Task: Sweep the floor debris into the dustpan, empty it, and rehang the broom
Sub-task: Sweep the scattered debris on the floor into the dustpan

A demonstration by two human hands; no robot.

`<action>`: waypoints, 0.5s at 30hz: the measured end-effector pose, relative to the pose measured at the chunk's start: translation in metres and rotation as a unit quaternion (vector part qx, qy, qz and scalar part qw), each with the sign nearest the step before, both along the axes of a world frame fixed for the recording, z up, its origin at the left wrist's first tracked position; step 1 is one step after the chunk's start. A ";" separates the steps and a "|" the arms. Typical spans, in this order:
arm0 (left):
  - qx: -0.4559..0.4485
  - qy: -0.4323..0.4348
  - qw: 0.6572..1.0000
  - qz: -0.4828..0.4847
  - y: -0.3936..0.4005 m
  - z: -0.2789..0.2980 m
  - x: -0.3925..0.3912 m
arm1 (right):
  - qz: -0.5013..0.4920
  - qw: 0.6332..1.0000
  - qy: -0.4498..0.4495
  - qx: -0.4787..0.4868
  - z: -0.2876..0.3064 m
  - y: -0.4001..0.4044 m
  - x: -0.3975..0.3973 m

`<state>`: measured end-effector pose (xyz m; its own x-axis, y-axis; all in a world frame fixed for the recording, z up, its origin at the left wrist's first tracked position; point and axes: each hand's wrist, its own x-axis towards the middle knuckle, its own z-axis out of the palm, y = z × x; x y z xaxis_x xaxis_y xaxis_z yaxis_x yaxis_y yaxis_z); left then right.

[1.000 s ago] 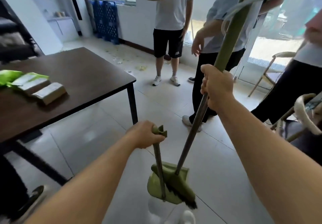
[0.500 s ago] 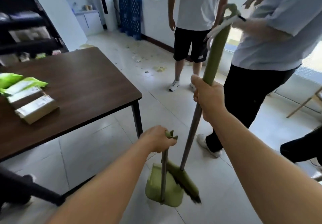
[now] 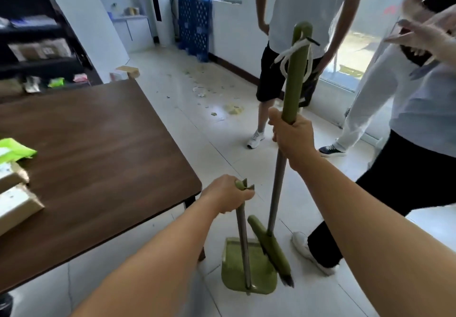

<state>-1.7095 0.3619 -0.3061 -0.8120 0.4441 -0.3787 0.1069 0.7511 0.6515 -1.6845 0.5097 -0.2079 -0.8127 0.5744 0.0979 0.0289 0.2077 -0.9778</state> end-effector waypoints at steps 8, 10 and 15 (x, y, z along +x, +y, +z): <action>0.028 0.008 0.998 0.058 0.022 -0.001 -0.114 | 0.011 0.988 -0.054 0.145 -0.012 0.031 -0.132; 0.023 0.012 0.997 0.072 0.032 -0.006 -0.146 | 0.023 0.980 -0.074 0.183 -0.013 0.040 -0.168; -0.009 0.032 0.995 0.093 0.057 -0.016 -0.225 | 0.064 0.964 -0.114 0.232 -0.014 0.064 -0.262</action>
<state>-1.9349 0.4189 -0.3225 -0.9022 0.2772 -0.3306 0.0053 0.7734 0.6339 -1.9462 0.5734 -0.2218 -0.9045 0.4055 0.1319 0.1767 0.6379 -0.7496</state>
